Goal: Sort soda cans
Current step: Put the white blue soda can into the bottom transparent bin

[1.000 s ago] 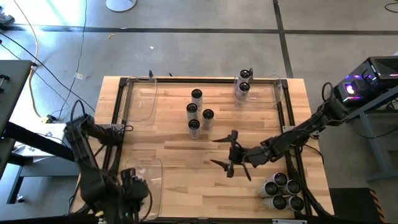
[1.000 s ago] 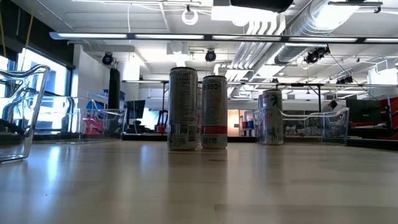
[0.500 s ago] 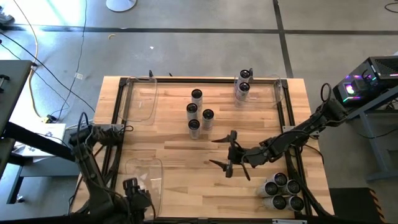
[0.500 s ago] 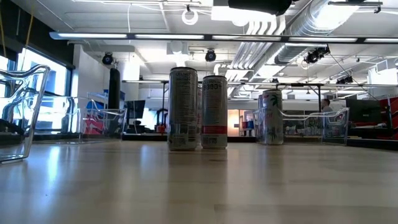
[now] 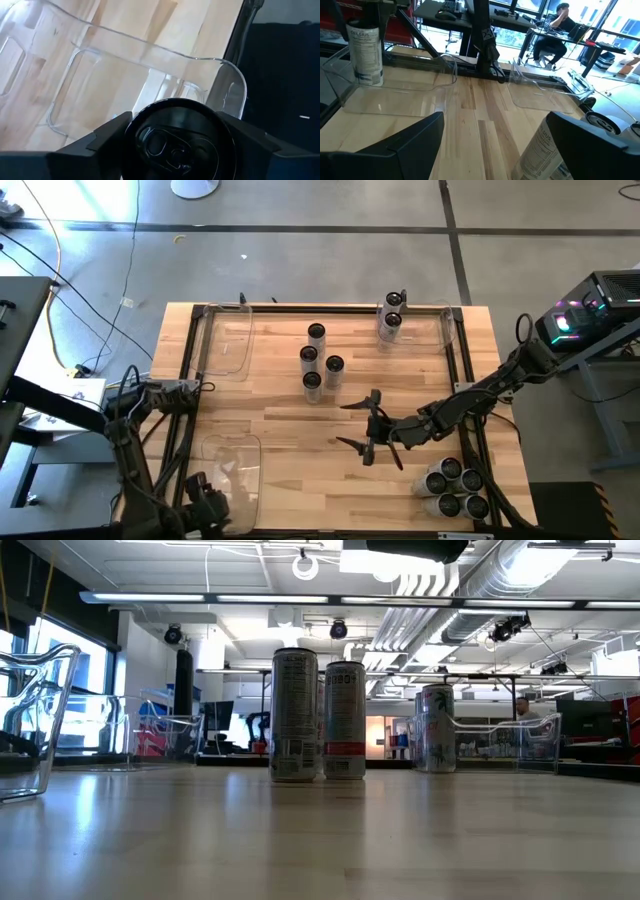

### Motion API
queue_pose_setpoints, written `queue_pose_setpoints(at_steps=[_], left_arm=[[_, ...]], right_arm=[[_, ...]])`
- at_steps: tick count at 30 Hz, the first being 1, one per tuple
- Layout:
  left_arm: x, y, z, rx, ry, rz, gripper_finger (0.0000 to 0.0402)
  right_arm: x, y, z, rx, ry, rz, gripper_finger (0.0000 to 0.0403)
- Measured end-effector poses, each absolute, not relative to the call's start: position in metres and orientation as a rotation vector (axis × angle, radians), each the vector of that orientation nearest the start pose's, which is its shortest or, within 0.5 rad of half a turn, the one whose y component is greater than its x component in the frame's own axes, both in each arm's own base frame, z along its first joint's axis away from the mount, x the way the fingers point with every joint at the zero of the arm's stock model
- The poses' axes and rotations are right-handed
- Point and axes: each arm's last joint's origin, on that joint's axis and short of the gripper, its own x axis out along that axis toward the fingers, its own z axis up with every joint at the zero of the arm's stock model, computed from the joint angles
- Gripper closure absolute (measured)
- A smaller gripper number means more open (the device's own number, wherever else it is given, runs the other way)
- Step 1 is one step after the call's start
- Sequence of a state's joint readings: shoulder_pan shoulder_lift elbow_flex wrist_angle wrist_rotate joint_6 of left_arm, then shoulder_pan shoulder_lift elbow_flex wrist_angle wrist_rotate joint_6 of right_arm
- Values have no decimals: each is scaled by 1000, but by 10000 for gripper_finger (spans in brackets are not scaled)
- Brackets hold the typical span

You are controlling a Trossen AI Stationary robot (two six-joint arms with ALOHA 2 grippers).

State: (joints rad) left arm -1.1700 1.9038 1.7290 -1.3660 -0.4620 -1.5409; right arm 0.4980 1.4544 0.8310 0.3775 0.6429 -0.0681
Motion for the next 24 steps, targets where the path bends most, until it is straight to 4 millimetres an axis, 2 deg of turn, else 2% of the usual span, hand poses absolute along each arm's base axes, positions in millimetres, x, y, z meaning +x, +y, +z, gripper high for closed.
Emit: queue_pose_setpoints(at_steps=[10, 16, 24], left_arm=[[147, -321, 253, -230, 1158, 399, 136], [146, -319, 255, -298, 1151, 458, 128], [142, -313, 262, -312, 1187, 453, 114]], right_arm=[[282, 134, 249, -200, 211, -137, 48], [282, 134, 250, -197, 208, -137, 48], [282, 134, 250, -195, 205, -131, 48]])
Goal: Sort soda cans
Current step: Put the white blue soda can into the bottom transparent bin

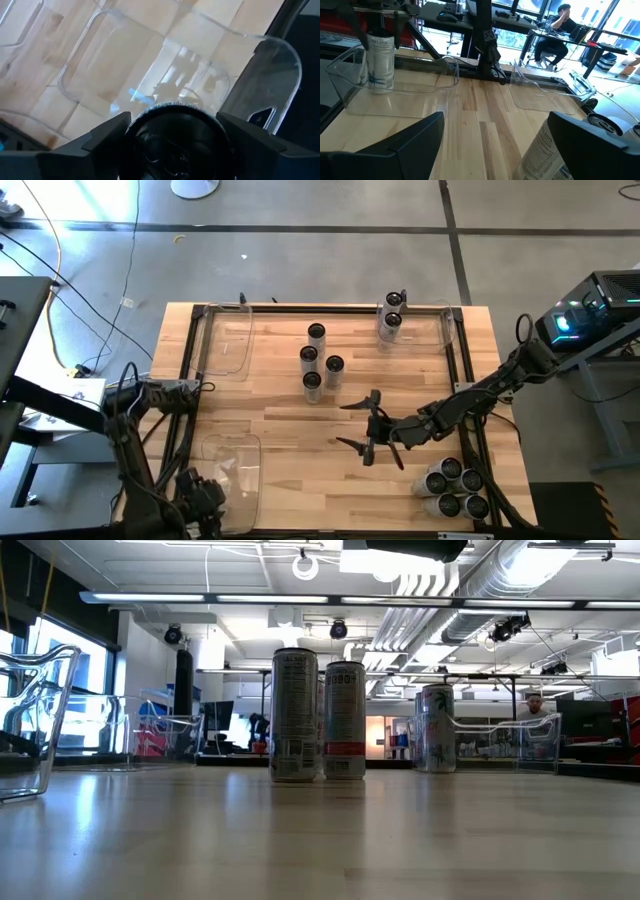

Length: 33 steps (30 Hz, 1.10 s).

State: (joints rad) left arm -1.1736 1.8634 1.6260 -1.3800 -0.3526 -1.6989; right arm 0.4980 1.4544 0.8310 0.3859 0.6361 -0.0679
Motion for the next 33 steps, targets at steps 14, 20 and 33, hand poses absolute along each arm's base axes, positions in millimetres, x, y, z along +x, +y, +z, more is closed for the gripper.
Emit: queue_pose_setpoints(at_steps=[14, 20, 33], left_arm=[[140, -307, 287, -366, 1167, 312, 112], [141, -300, 299, -283, 1046, 254, 115], [169, -251, 308, 363, 587, 437, 140]], right_arm=[[282, 134, 250, -195, 205, -132, 48], [284, 128, 249, -155, 212, -192, 48], [342, 80, 282, -37, 334, -291, 48]])
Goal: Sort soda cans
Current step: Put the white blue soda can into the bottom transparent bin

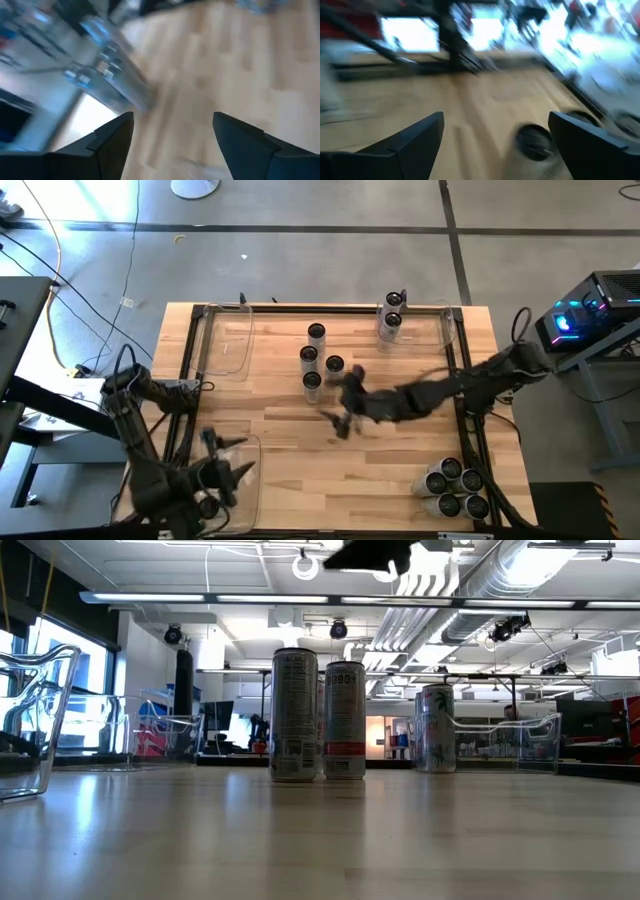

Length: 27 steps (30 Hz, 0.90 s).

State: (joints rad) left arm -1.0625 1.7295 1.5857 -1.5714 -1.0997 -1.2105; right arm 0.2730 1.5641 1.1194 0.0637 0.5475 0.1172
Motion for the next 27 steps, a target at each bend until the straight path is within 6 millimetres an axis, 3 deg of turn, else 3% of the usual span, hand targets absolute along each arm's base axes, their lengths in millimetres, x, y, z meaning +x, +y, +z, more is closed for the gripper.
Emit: queue_pose_setpoints(at_steps=[4, 8, 13, 21, 27], left_arm=[[169, -228, 297, 448, 576, 484, 149], [150, -202, 290, 364, 491, 511, 156], [124, -189, 277, 201, 361, 458, 158], [118, -192, 258, 65, 408, 419, 159], [122, -201, 249, 93, 443, 410, 159]], right_arm=[[375, 48, 290, 12, 501, -426, 48], [409, 22, 296, 3, 630, -514, 48], [440, -7, 298, 18, 754, -549, 48], [457, -46, 273, 129, 876, -564, 48], [458, -55, 265, 143, 898, -586, 48]])
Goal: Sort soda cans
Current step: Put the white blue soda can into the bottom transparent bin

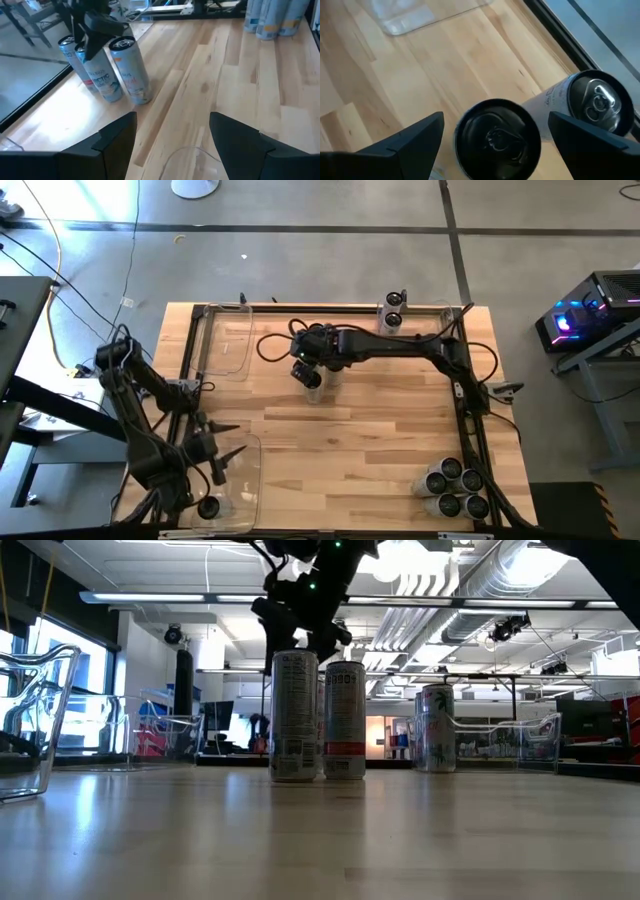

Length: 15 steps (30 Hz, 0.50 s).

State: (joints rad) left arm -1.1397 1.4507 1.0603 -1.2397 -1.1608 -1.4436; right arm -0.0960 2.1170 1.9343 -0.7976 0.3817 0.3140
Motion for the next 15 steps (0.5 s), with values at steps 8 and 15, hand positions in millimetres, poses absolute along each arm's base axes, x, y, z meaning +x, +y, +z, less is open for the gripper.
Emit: queue_pose_setpoints(at_steps=[8, 15], left_arm=[[124, -206, 242, 136, 452, 405, 159], [124, -207, 241, 136, 452, 405, 159]], right_arm=[[456, -54, 263, 173, 930, -578, 48], [455, -54, 249, 186, 937, -557, 56]])
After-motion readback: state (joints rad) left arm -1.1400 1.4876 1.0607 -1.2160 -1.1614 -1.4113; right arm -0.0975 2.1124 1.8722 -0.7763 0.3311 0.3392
